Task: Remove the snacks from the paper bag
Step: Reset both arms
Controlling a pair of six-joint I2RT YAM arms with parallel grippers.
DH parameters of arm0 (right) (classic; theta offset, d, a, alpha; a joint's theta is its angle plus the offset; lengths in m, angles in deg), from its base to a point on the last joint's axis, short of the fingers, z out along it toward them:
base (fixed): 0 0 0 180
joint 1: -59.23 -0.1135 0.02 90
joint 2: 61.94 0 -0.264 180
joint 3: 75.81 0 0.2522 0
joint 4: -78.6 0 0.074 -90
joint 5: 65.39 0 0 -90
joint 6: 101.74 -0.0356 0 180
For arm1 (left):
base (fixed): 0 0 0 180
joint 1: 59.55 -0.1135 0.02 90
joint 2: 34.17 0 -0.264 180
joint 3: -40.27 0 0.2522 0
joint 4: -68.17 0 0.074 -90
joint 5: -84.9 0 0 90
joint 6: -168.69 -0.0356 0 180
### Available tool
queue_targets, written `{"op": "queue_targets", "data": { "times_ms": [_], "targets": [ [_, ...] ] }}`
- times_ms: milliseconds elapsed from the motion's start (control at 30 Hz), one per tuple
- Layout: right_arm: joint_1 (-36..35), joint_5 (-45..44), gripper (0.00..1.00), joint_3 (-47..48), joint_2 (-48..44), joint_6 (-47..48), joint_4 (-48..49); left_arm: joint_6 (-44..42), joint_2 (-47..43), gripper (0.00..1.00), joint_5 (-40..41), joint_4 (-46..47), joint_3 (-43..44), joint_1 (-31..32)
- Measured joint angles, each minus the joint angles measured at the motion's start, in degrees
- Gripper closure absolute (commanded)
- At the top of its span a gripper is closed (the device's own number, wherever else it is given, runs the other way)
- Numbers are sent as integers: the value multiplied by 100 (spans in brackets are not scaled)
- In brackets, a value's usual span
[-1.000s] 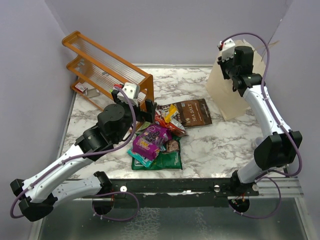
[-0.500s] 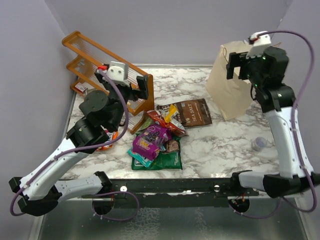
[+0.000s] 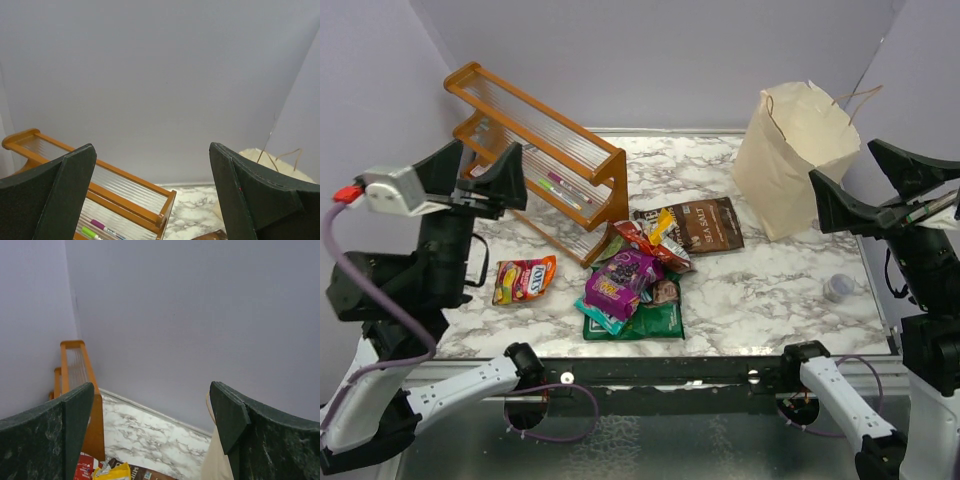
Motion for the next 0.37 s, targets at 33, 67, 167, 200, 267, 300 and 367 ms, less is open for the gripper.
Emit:
{"op": "queue_targets", "data": {
  "times_ms": [33, 67, 167, 200, 267, 300, 367],
  "targets": [
    [0, 15, 1, -13, -96, -22, 59, 2, -111, 1, 2, 2, 0, 0],
    [0, 11, 1, -50, -160, -37, 101, 7, -245, 1, 4, 2, -2, 0],
    [0, -52, 1, -175, -245, -76, 105, 24, -468, 1, 13, 0, -28, -4],
    [0, -144, 1, -203, -247, -98, 103, 28, -503, 1, 17, -13, -35, -4],
    [0, -275, 1, -245, -240, -144, 85, 48, -507, 1, 20, -46, -46, -4],
    [0, -380, 1, -273, -240, -181, 76, 50, -503, 1, 20, -81, -59, -4],
    [0, -597, 1, -286, -236, -227, 42, 70, -479, 1, 20, -164, -68, -4]
  ]
}}
